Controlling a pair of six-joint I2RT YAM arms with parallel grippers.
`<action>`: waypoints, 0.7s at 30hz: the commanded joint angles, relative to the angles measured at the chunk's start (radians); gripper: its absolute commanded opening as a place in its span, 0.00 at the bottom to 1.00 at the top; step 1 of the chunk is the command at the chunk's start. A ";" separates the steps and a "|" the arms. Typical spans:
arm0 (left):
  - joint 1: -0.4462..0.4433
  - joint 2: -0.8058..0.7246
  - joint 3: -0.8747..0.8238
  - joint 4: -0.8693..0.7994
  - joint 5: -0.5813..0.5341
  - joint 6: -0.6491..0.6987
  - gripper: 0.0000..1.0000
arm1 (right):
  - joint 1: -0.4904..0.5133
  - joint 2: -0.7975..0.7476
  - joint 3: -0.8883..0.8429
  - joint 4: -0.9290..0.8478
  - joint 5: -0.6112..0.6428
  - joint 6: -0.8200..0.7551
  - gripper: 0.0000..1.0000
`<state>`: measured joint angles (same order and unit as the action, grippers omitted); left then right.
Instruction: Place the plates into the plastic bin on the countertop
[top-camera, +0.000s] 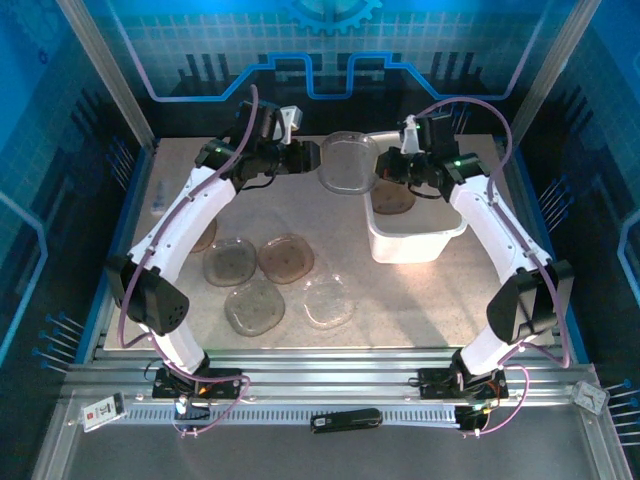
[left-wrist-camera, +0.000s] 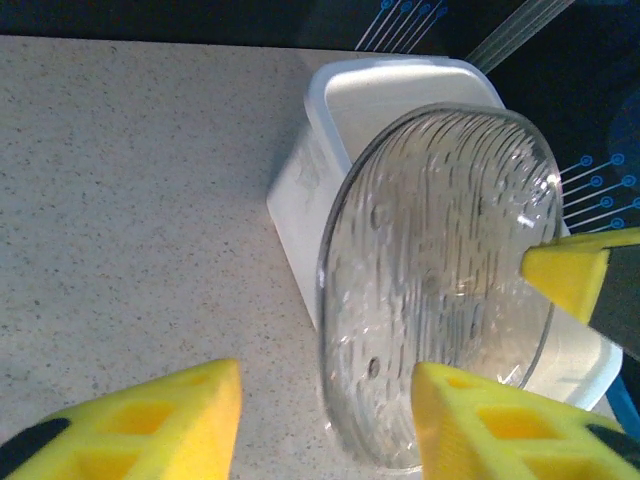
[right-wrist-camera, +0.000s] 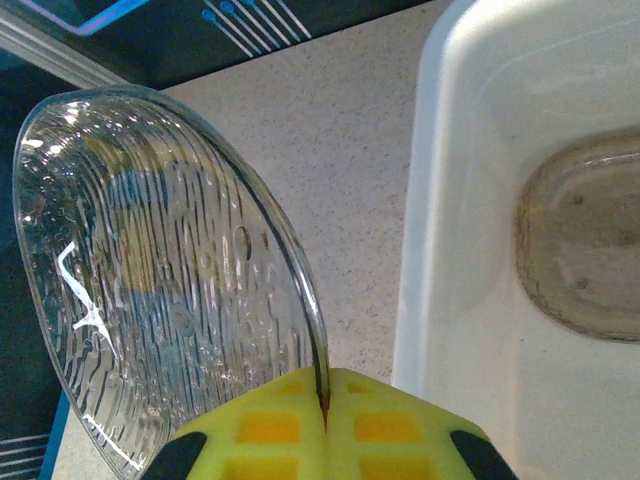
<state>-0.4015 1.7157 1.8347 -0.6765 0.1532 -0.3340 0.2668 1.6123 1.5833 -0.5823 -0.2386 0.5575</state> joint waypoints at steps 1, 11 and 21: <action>0.020 -0.006 0.054 -0.006 -0.035 0.011 0.54 | -0.059 -0.019 0.003 0.026 -0.017 -0.011 0.00; 0.094 0.079 0.103 0.004 -0.004 0.014 0.56 | -0.225 0.059 0.134 -0.208 0.015 -0.236 0.00; 0.114 0.237 0.209 -0.035 0.031 0.020 0.57 | -0.261 0.255 0.323 -0.392 0.109 -0.414 0.00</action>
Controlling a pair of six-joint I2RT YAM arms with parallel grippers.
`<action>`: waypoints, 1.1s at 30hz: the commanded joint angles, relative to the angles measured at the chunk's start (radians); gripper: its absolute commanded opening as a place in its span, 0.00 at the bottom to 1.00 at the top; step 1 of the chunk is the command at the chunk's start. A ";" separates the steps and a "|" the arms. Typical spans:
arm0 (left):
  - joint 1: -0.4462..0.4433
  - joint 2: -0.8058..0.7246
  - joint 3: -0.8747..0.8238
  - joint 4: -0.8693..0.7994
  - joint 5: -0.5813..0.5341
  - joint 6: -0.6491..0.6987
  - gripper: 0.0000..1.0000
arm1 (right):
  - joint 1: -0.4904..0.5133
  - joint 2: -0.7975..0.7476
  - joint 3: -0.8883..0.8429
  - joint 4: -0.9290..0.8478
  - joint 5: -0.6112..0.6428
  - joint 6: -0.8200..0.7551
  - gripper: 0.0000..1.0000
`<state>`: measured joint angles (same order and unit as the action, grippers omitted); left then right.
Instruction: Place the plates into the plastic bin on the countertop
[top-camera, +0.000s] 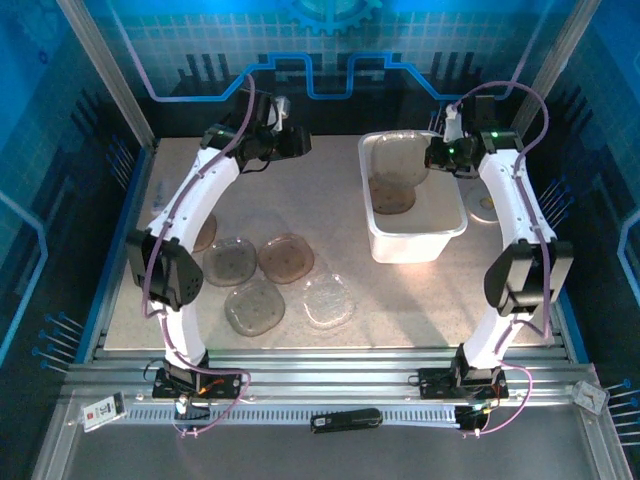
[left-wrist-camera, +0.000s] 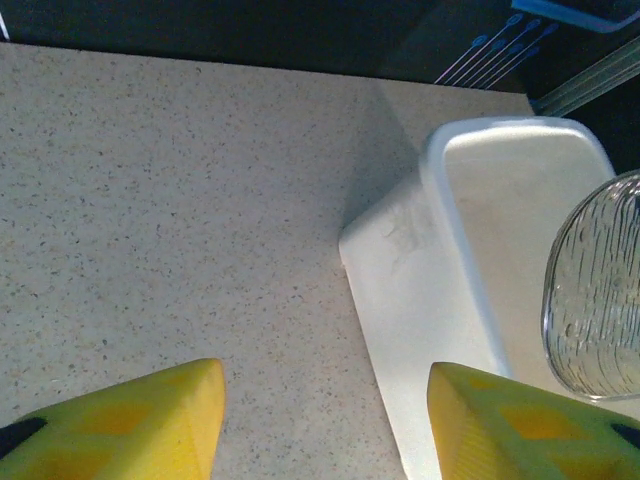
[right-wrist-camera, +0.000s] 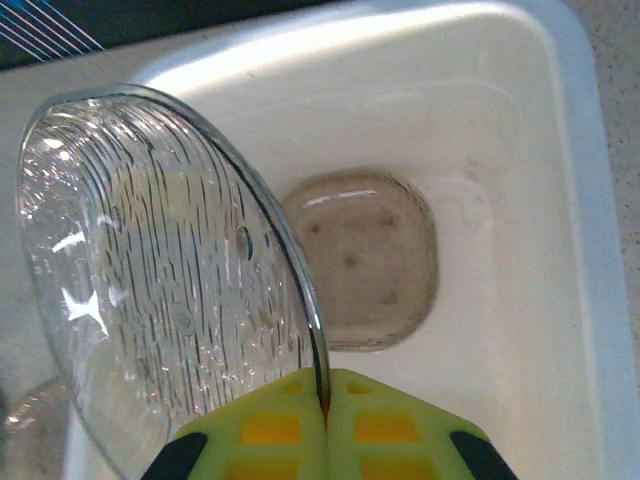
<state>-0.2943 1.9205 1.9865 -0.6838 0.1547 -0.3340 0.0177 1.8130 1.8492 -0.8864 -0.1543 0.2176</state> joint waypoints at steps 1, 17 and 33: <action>0.009 0.044 0.064 -0.031 0.029 0.021 0.57 | -0.012 0.074 0.072 -0.096 0.028 -0.076 0.00; 0.037 0.203 0.187 -0.074 0.060 0.021 0.57 | 0.017 0.331 0.311 -0.204 0.101 -0.069 0.00; 0.055 0.221 0.175 -0.092 0.058 0.029 0.57 | 0.054 0.508 0.477 -0.266 0.164 -0.058 0.00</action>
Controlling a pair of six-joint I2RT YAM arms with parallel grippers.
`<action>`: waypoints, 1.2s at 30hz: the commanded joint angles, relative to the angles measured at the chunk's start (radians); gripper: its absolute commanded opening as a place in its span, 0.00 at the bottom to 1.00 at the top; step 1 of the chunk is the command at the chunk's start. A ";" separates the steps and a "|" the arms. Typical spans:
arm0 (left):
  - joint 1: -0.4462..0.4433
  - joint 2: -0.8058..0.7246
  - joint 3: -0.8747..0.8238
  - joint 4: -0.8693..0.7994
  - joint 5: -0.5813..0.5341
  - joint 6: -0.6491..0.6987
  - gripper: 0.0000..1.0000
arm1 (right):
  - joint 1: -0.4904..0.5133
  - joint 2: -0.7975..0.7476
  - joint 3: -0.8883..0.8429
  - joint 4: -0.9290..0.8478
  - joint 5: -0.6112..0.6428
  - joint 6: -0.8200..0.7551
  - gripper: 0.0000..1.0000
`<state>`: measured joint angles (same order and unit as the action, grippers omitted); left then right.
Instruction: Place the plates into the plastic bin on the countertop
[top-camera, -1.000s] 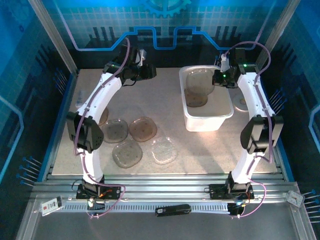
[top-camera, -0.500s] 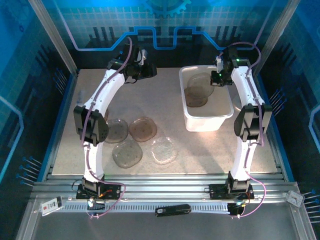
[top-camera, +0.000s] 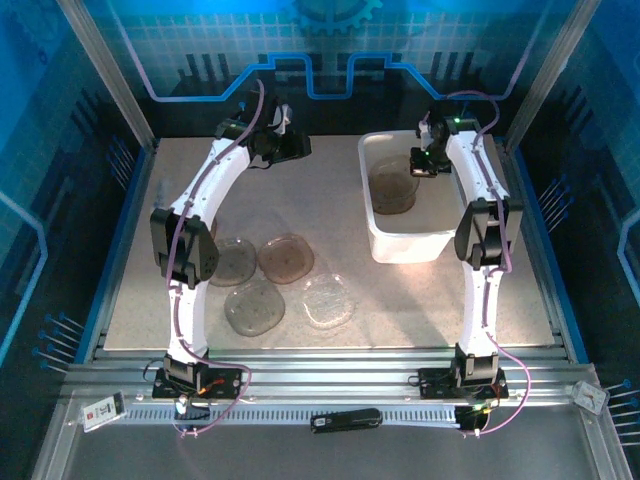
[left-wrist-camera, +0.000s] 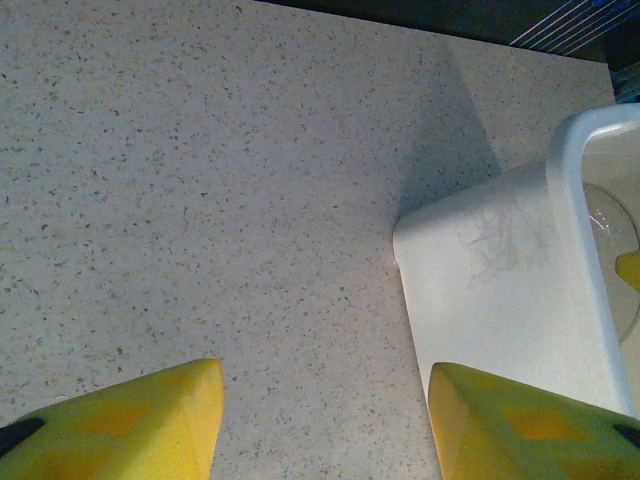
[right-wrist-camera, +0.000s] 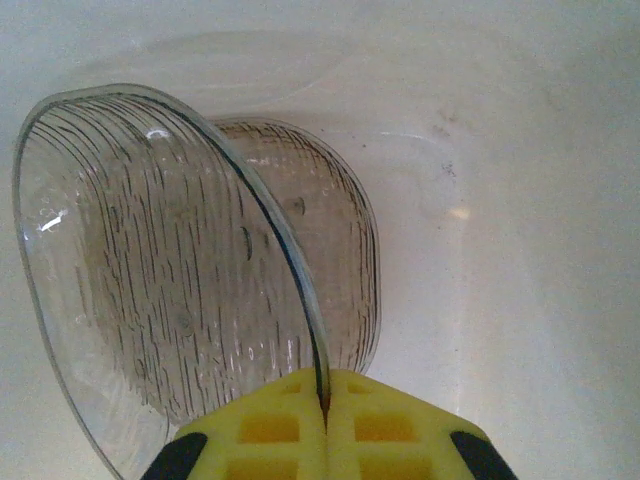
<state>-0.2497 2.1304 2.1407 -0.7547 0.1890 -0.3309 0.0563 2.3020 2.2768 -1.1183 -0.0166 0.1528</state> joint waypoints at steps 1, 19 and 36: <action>0.011 0.011 0.019 -0.021 0.024 0.025 0.57 | 0.016 0.044 0.052 -0.034 0.028 0.009 0.00; 0.012 0.022 0.010 -0.023 0.028 0.018 0.57 | 0.019 0.138 0.089 -0.026 0.071 0.017 0.13; 0.012 0.011 0.006 -0.038 0.022 0.014 0.57 | 0.025 0.139 0.117 -0.019 0.065 0.037 0.53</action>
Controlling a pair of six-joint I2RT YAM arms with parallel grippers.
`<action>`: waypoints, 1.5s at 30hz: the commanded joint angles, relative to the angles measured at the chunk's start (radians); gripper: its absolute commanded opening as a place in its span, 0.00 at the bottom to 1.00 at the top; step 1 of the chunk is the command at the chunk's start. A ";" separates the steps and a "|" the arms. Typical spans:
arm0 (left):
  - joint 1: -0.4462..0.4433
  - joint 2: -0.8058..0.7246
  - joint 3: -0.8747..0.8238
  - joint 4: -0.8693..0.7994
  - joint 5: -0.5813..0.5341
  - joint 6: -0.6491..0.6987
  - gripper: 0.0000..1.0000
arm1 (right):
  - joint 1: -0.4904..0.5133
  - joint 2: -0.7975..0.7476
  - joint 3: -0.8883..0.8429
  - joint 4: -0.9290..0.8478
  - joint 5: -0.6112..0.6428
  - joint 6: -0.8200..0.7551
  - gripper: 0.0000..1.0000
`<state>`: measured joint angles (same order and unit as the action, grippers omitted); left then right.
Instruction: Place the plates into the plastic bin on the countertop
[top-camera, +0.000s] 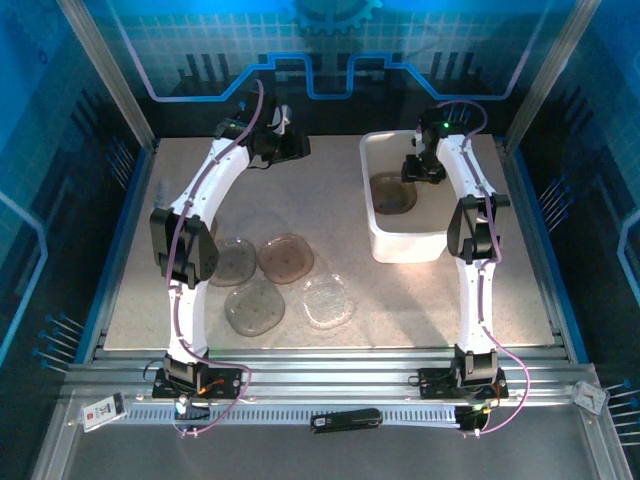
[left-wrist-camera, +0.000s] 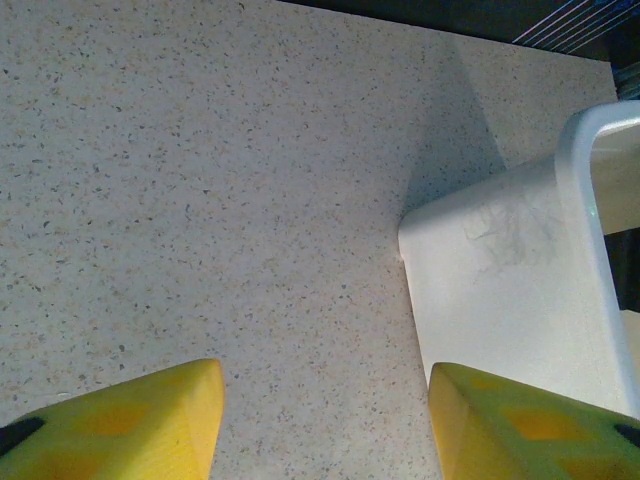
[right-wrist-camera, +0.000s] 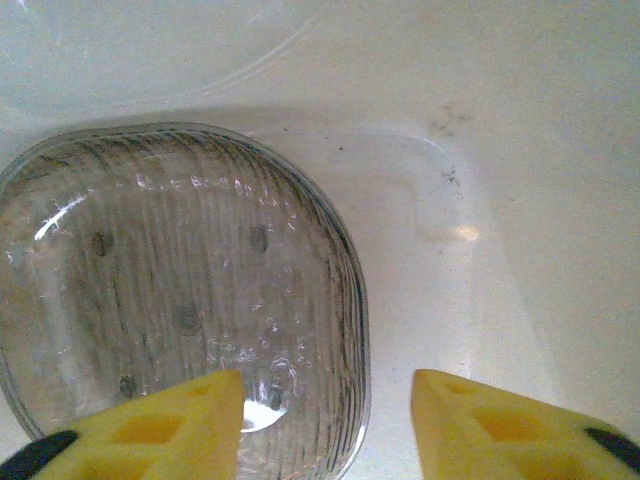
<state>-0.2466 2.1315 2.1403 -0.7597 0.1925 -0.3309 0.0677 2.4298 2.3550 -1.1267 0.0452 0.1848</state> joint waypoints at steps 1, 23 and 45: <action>0.009 0.006 0.001 -0.033 0.019 0.016 0.57 | 0.016 0.010 0.046 -0.014 0.003 0.004 0.55; 0.018 -0.251 -0.366 -0.118 0.036 0.066 0.58 | 0.102 -0.485 -0.279 0.099 0.012 0.023 0.58; -0.299 -0.305 -0.619 -0.178 0.028 0.369 0.55 | 0.156 -1.232 -1.202 0.350 -0.037 0.143 0.58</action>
<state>-0.4816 1.8046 1.5391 -0.9157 0.2417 -0.0437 0.2111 1.2678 1.2083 -0.8001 0.0219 0.3000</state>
